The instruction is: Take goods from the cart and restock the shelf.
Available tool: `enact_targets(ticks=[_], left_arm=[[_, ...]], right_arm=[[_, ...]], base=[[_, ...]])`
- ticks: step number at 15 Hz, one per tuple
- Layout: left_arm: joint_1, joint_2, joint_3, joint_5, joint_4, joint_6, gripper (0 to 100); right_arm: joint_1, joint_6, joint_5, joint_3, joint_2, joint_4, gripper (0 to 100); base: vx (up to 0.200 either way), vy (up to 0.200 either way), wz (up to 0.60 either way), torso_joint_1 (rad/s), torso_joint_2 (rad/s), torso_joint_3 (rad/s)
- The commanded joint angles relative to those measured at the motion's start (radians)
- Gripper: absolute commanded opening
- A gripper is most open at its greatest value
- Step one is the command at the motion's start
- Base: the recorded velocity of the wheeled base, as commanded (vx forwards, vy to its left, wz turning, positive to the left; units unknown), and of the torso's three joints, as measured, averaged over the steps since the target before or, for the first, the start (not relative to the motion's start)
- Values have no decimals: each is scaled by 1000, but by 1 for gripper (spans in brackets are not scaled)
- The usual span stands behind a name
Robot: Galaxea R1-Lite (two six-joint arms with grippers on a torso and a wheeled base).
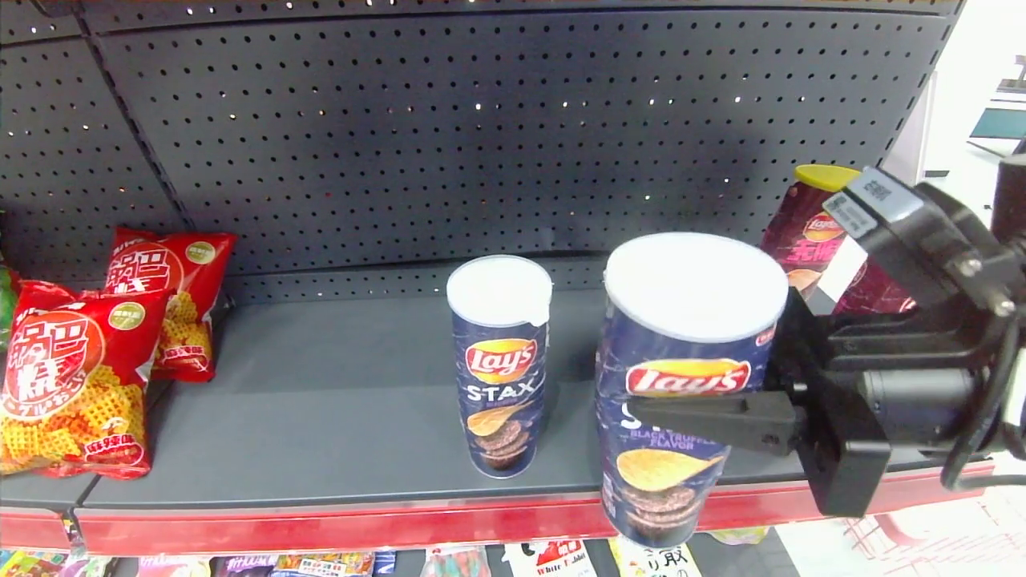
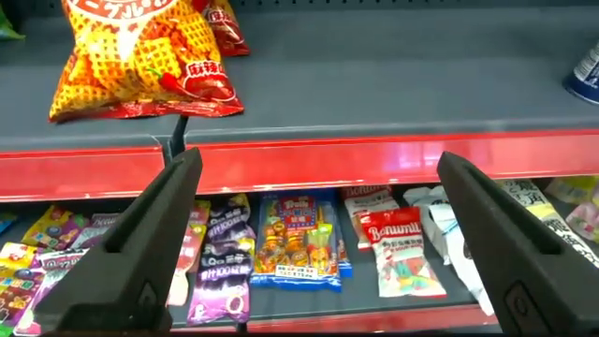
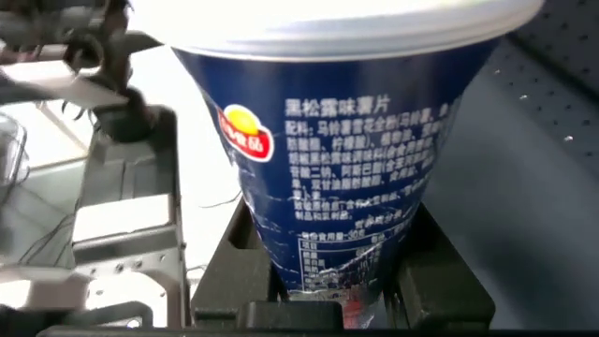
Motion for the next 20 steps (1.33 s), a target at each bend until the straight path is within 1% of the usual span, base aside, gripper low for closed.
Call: enact_targets(ticks=[1,3,6,7,8,9,11,13,14,15,16,17,19,20], left_arm=[[0,-1,0,0,0,-1,100],[0,-1,0,0,0,-1,100],[0,-1,0,0,0,-1,100],[0,-1,0,0,0,-1,100],[0,-1,0,0,0,-1,100],[0,-1,0,0,0,-1,100],[0,-1,0,0,0,-1,100],[0,-1,0,0,0,-1,100],[0,-1,0,0,0,-1,100],[0,-1,0,0,0,-1,100],[0,-1,0,0,0,-1,100],[0,-1,0,0,0,-1,100],[0,-1,0,0,0,-1,100],[0,-1,0,0,0,-1,100]], right_arm=[[-30,18,-1,-55,36,-1,0],[-91,48,-26,-86,64,-1,0],[-164,124,-98,-176,174,-16,0],[-176,133,-107,-189,194,-28,0],[-214,144,-111,-221,243,-53,0],[-239,148,-111,-279,289,-54,0],[-254,153,-111,-360,363,-54,0],[-265,147,-85,-489,490,-56,0],[-265,139,-70,-521,518,-56,0],[-262,91,17,-603,581,-50,0],[-256,65,88,-630,611,-50,0],[-246,39,191,-669,645,-47,0],[-222,38,287,-710,670,-47,0],[-208,41,372,-722,686,-47,0]], base=[[0,0,0,0,0,0],[0,0,0,0,0,0],[0,0,0,0,0,0],[0,0,0,0,0,0],[0,0,0,0,0,0],[0,0,0,0,0,0],[0,0,0,0,0,0],[0,0,0,0,0,0],[0,0,0,0,0,0],[0,0,0,0,0,0],[0,0,0,0,0,0],[0,0,0,0,0,0],[0,0,0,0,0,0],[0,0,0,0,0,0]])
